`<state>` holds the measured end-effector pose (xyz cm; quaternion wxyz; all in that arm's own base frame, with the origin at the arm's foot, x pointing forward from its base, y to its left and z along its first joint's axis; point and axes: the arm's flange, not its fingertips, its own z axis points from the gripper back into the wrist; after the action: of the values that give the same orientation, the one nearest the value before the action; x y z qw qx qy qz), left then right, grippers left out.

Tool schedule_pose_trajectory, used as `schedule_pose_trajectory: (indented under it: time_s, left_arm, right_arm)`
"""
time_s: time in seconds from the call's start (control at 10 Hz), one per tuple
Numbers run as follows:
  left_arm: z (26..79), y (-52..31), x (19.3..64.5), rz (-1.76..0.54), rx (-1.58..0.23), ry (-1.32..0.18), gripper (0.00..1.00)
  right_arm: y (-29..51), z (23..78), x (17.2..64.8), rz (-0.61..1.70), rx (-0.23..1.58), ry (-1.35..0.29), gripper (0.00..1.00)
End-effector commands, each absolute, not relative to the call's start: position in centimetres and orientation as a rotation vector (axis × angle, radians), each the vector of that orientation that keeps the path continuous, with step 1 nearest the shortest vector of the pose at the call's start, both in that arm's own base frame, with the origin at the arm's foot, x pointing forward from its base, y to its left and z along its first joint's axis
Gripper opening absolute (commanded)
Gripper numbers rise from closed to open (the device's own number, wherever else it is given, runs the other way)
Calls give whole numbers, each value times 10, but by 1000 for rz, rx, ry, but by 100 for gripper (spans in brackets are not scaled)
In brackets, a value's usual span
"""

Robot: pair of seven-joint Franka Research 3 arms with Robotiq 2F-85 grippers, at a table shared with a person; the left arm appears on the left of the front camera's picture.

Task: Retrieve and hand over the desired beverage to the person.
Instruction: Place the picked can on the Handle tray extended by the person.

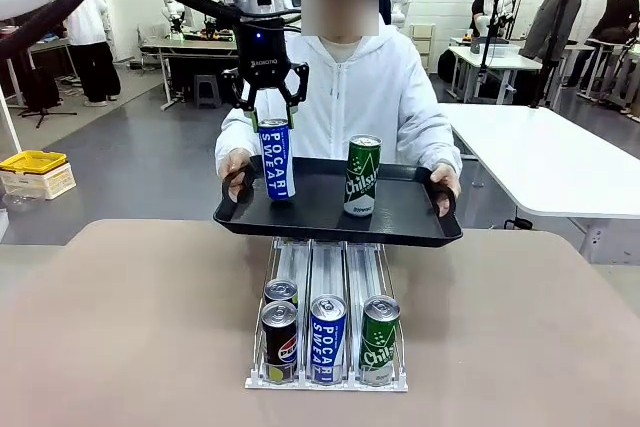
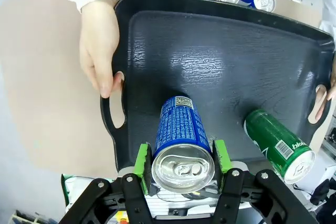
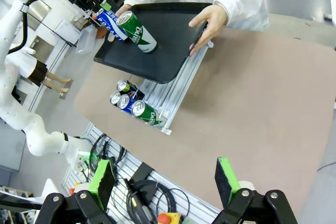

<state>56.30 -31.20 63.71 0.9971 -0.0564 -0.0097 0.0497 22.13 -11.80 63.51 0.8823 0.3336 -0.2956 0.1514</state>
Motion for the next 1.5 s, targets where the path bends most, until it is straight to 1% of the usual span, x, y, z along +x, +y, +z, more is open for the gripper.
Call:
schedule_pose_trajectory:
  time_s: [0.0,0.6,1.0,1.1,1.4]
  left_arm:
    - [650,-319,560,65,-115,-18,57]
    - [636,-338,552,-39,-20,17,57]
    - [632,-340,550,-60,-15,32,57]
    - [633,-340,549,-61,-23,31,100]
    - [637,-338,546,-71,-22,26,100]
  right_arm:
    - [-118,635,223,333,715,-621,100]
    - [-118,635,223,333,715,-621,100]
    - [-118,635,223,333,715,-621,100]
    - [-118,635,223,333,715,-621,100]
    - [-118,635,223,333,715,-621,100]
